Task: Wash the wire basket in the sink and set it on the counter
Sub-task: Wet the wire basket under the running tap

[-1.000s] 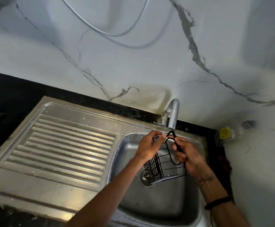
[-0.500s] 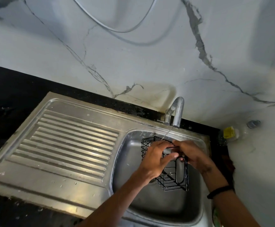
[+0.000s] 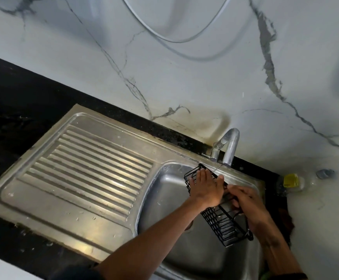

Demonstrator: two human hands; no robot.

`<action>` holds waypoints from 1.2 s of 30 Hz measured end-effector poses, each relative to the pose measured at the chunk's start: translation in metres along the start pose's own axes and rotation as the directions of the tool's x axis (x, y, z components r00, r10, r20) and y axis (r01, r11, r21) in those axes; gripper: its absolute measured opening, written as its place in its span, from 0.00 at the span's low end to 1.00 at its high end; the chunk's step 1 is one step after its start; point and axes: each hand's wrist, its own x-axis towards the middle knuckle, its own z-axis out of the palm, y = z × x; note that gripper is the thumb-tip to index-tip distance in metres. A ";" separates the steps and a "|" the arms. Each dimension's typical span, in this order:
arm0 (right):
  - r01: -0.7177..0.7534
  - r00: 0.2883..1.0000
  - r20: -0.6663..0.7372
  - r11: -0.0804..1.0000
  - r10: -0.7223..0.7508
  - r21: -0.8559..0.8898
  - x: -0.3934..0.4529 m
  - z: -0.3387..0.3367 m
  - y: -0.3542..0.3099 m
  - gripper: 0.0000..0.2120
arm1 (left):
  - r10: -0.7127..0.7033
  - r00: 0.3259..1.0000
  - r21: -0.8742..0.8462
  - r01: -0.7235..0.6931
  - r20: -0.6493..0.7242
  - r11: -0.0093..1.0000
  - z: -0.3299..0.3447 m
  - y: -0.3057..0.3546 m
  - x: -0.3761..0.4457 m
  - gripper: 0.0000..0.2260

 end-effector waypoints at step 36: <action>-0.291 0.944 -0.048 0.890 0.327 0.350 0.106 -0.004 0.032 0.25 | -0.250 0.967 -0.906 0.061 -0.050 0.418 -0.042 -0.135 -0.028 0.37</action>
